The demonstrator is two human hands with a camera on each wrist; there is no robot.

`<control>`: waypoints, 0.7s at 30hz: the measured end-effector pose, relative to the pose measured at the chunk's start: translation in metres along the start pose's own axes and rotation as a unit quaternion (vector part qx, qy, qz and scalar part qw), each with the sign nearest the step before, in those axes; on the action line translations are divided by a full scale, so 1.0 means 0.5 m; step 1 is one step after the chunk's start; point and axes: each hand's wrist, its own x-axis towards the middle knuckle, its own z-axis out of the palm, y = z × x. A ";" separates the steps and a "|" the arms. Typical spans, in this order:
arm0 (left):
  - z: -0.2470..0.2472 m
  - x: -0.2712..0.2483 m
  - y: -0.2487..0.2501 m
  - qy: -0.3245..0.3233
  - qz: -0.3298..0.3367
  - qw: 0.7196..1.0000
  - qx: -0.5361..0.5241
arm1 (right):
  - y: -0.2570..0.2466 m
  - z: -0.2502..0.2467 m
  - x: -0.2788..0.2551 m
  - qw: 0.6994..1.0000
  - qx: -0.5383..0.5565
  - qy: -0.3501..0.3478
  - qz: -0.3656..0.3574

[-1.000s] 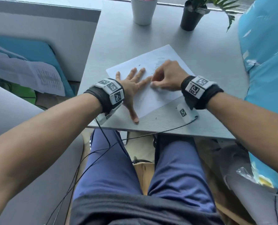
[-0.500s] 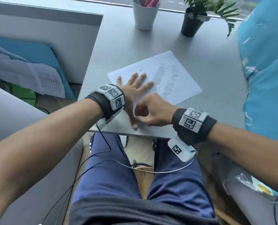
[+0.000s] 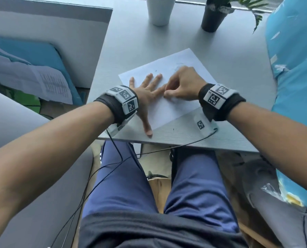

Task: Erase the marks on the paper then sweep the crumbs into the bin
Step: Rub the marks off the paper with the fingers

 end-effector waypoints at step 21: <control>0.005 0.009 -0.006 0.007 0.001 1.000 0.003 | -0.020 0.025 -0.011 0.999 0.034 0.001 0.017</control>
